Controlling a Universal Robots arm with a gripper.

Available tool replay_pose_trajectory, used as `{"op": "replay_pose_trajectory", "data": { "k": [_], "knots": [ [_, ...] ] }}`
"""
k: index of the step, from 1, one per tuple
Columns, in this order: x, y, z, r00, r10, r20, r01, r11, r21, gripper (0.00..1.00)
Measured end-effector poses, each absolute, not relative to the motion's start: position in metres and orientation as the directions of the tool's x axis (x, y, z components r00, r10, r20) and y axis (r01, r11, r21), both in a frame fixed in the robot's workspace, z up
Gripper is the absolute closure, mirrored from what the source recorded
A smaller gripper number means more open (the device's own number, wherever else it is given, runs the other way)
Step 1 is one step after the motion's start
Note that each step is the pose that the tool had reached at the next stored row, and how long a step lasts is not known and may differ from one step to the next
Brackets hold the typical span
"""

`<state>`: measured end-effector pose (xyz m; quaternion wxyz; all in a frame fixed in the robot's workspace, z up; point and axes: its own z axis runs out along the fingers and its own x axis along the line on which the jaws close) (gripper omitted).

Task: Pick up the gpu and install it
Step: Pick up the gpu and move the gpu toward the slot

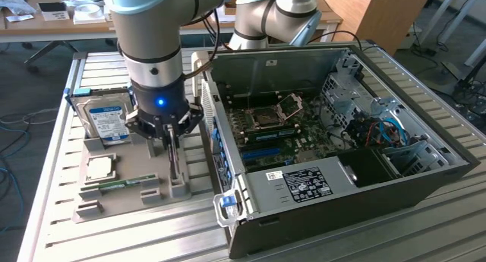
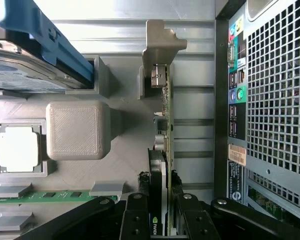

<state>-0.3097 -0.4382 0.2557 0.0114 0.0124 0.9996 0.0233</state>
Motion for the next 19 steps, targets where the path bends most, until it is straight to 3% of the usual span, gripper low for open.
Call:
{"op": "replay_pose_trajectory", "data": {
  "k": [19],
  "knots": [
    [-0.309,-0.438,0.327,-0.999,0.025,-0.024,0.024,0.999,0.047,0.73]
  ]
}}
